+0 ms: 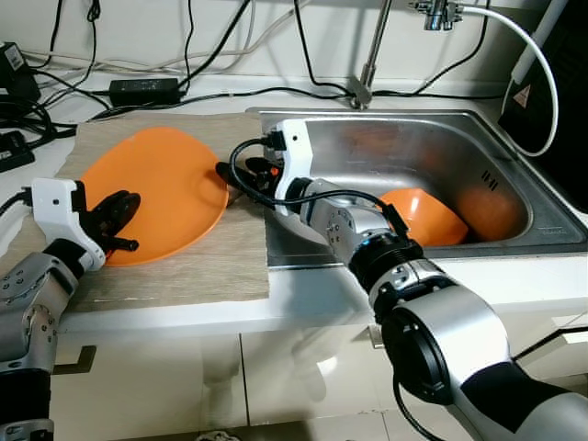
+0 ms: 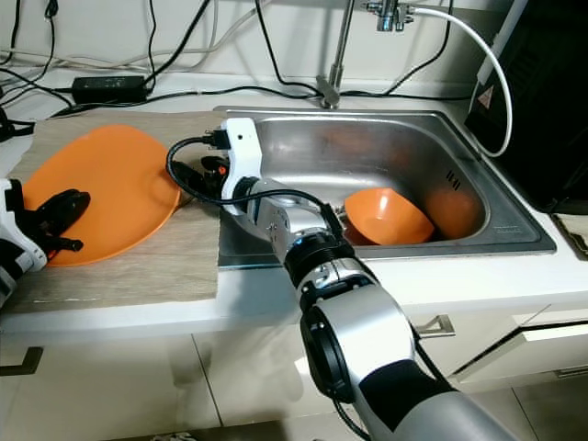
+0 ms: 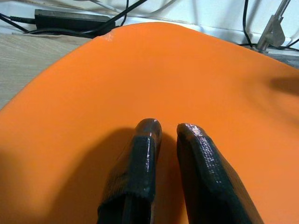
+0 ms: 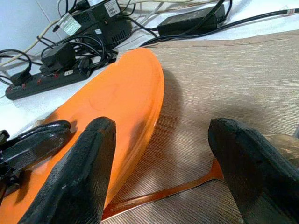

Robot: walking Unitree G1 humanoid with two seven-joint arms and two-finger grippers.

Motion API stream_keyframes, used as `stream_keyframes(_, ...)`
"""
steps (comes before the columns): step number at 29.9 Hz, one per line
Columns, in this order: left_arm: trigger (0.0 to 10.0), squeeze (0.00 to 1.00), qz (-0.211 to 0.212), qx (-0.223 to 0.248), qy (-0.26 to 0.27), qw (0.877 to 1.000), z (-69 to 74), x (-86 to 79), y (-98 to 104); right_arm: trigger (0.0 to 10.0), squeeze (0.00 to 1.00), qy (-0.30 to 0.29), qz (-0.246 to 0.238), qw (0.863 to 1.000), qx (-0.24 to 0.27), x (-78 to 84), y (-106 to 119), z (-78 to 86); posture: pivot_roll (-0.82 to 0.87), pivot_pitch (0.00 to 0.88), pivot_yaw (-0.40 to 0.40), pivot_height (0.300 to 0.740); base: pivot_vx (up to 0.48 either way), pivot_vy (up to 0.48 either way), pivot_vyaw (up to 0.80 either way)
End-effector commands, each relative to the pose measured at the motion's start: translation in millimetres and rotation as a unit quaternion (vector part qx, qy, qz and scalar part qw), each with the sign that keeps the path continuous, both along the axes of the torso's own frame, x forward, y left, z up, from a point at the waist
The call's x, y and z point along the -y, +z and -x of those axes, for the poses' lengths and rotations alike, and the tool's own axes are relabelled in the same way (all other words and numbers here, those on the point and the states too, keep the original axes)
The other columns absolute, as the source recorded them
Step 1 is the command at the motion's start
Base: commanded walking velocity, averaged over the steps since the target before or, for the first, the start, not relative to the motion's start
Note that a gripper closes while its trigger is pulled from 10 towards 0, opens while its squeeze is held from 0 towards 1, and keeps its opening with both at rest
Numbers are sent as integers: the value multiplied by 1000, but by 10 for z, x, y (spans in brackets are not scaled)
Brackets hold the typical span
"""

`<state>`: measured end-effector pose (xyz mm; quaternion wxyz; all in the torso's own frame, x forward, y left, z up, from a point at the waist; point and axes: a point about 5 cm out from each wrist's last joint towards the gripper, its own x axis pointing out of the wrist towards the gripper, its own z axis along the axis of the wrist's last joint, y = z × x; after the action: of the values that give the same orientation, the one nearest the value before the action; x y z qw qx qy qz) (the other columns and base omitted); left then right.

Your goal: Kitchen organization

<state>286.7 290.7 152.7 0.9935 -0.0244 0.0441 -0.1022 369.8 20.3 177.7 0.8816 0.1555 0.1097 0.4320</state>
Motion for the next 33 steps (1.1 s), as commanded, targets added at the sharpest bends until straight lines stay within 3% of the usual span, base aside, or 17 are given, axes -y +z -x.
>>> stream_keyframes(1,10000,0,16,-69,8,997,74,-1,-308,10000,0,62,-42,996,-45,-527,-135,338,102,9,-76,740,0,0,0)
stream_keyframes(33,10000,0,16,-69,8,997,74,-1,-308,10000,0,62,-42,996,-45,-527,-135,338,102,9,-76,740,0,0,0)
